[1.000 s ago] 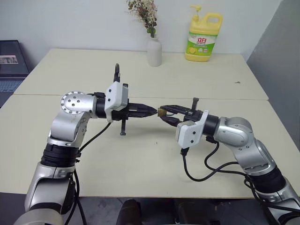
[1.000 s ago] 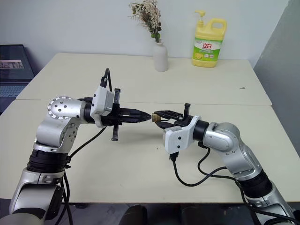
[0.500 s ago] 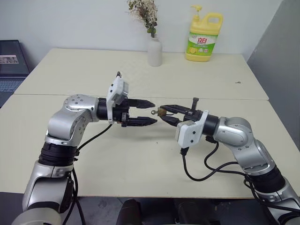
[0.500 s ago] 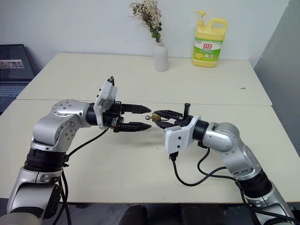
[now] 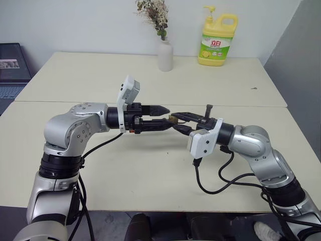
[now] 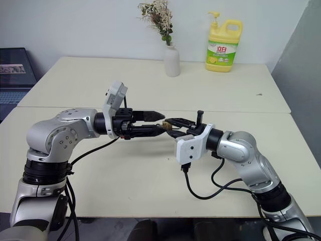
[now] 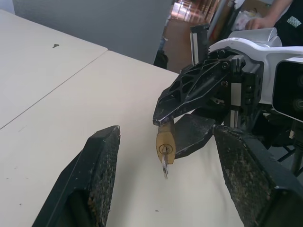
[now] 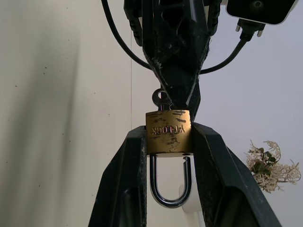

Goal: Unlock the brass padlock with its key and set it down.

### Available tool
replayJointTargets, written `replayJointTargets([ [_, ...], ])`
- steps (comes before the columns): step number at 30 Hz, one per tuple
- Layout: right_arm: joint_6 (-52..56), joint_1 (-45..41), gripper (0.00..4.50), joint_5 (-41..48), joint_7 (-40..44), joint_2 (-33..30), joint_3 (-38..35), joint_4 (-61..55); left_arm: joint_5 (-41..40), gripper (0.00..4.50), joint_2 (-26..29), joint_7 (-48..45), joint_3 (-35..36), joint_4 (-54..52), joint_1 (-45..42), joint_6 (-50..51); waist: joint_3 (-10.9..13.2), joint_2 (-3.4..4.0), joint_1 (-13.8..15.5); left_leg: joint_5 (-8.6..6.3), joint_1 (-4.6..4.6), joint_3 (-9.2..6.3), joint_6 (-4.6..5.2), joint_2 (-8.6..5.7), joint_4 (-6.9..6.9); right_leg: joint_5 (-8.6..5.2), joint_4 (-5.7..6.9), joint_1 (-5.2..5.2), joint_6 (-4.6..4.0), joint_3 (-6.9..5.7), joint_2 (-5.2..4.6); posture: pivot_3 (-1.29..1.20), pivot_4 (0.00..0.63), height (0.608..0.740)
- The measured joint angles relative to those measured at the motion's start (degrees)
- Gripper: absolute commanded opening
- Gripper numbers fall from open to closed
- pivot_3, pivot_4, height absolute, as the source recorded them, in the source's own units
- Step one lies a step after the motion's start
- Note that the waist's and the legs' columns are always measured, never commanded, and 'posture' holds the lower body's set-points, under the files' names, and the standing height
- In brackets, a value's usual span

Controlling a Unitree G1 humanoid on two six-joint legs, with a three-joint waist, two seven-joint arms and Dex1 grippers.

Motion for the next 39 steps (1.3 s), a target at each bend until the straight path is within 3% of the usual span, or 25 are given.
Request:
replayJointTargets([
  [7, 0.00, -0.01, 0.93, 0.01, 0.00, 0.00, 0.00, 0.00, 0.09, 3.28, -0.49, 0.37, -0.34, 0.02, 0.07, -0.66, 0.00, 0.00, 0.01, 0.00, 0.00, 0.00, 0.00, 0.00, 0.00, 0.00, 0.00, 0.00, 0.00, 0.00, 0.00, 0.00, 0.150, 0.740],
  [11, 0.01, -0.03, 0.93, 0.02, 0.01, 0.01, 0.00, -0.01, 0.09, 2.37, -1.26, 0.73, -0.64, 0.29, 0.01, -0.63, 0.00, 0.00, 0.01, 0.00, 0.00, 0.00, 0.00, 0.00, 0.00, 0.00, 0.00, 0.00, 0.00, 0.00, 0.00, 0.00, 0.150, 0.740],
  [18, 0.37, -0.11, 0.93, 0.03, 0.04, 0.15, 0.00, -0.08, 0.61, 0.18, -1.32, 0.13, -2.19, 1.36, -0.30, -0.82, 0.00, 0.00, 0.01, 0.00, 0.00, 0.00, 0.00, -0.01, 0.00, 0.00, 0.00, 0.00, 0.00, 0.01, 0.00, 0.00, 0.150, 0.740],
  [31, 0.62, -0.18, 0.93, -0.07, 0.04, 0.19, 0.00, -0.07, 0.81, 0.16, -1.60, -0.40, -2.30, 2.33, -0.61, -1.02, 0.00, 0.00, 0.01, 0.00, 0.00, 0.00, 0.00, -0.01, 0.00, 0.00, 0.00, 0.00, 0.00, 0.00, 0.00, 0.00, 0.150, 0.740],
  [37, 0.47, -0.17, 3.02, -0.15, 0.03, 0.05, 0.00, -0.20, 1.36, 0.16, -1.65, -0.66, -2.46, 3.00, -0.61, -1.30, 0.00, 0.00, 0.01, 0.00, 0.00, 0.00, 0.00, -0.01, 0.00, 0.00, 0.00, 0.00, 0.00, 0.01, 0.00, 0.00, 0.150, 0.740],
  [39, 0.49, -0.12, 3.36, -0.33, 0.03, -0.20, -0.01, -0.27, 1.51, 0.16, -1.63, -1.07, -2.48, 3.56, -0.64, -1.95, 0.00, 0.00, 0.01, 0.00, -0.01, 0.00, 0.00, -0.01, 0.00, 0.00, 0.00, 0.00, 0.00, 0.00, 0.00, 0.00, 0.150, 0.740],
])
